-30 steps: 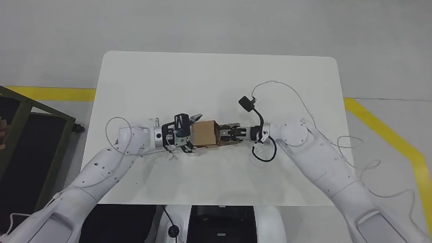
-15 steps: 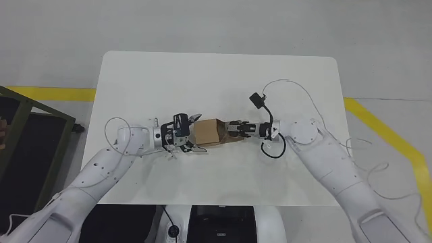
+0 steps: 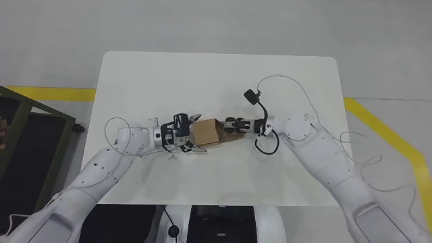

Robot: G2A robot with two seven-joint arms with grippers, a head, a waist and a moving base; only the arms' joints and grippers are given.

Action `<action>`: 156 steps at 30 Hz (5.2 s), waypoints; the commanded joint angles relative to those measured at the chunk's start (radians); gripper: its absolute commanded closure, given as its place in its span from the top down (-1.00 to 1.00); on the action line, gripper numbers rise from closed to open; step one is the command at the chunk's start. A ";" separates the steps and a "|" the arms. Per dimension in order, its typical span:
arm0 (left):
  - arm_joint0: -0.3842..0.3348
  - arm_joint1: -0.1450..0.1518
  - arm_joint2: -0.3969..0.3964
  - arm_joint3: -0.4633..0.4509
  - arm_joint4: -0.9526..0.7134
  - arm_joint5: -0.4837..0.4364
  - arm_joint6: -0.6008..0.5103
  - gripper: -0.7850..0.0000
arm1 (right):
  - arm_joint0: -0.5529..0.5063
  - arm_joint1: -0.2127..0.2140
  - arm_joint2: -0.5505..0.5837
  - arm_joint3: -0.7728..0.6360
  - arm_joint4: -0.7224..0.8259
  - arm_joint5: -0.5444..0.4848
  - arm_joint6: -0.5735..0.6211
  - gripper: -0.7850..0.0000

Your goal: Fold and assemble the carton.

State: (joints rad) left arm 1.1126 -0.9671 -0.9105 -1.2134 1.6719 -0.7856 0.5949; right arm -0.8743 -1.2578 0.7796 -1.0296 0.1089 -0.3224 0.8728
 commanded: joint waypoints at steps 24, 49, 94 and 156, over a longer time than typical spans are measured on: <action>-0.001 -0.002 0.001 -0.004 0.008 0.002 -0.011 1.00 | 0.021 -0.061 -0.060 0.101 0.132 -0.037 0.090 -1.00; -0.003 -0.004 0.000 0.006 0.010 0.002 -0.011 1.00 | 0.058 -0.080 -0.014 0.249 0.209 -0.156 0.162 -1.00; 0.006 -0.003 -0.009 -0.002 0.016 0.004 -0.015 1.00 | -0.035 -0.057 -0.028 0.027 0.099 0.003 0.065 -1.00; 0.025 0.006 -0.035 -0.022 0.025 0.014 -0.029 1.00 | -0.319 0.089 0.318 -0.507 -0.316 0.211 0.085 1.00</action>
State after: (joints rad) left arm 1.1371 -0.9613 -0.9445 -1.2354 1.6967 -0.7730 0.5663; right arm -1.1934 -1.1684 1.0972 -1.5364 -0.2073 -0.1111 0.9582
